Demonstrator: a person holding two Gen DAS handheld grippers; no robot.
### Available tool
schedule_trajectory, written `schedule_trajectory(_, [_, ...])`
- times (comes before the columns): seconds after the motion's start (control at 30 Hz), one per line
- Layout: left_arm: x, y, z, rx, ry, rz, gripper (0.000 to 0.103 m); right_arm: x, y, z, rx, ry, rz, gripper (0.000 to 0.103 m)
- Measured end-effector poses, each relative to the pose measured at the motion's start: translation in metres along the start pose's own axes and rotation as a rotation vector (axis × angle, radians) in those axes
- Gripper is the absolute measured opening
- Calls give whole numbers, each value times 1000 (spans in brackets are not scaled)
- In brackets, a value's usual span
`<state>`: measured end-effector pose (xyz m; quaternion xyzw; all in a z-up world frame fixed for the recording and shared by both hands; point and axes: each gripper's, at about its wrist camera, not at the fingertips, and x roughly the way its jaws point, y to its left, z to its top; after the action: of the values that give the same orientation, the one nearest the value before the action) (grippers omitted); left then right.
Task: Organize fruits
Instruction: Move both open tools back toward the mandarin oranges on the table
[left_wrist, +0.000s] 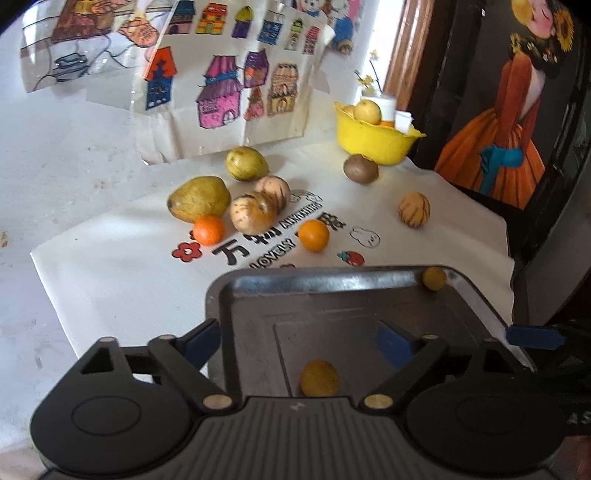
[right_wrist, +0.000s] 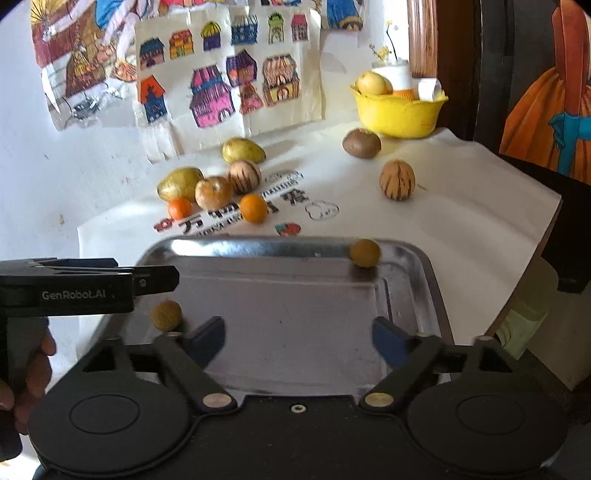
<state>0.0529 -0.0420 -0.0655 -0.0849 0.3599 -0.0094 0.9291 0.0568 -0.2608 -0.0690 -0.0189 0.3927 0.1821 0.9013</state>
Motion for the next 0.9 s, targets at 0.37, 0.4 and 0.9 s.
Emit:
schedule_trajectory(0.37, [-7, 24, 12, -59, -40, 24, 102, -6, 10, 11, -3, -22, 19, 102])
schedule_trajectory(0.4, [-8, 26, 13, -59, -45, 28, 102, -7, 12, 12, -6, -24, 20, 102])
schedule_trajectory(0.9, [1, 59, 47, -56, -117, 106, 102, 2, 35, 52, -71, -53, 48, 102])
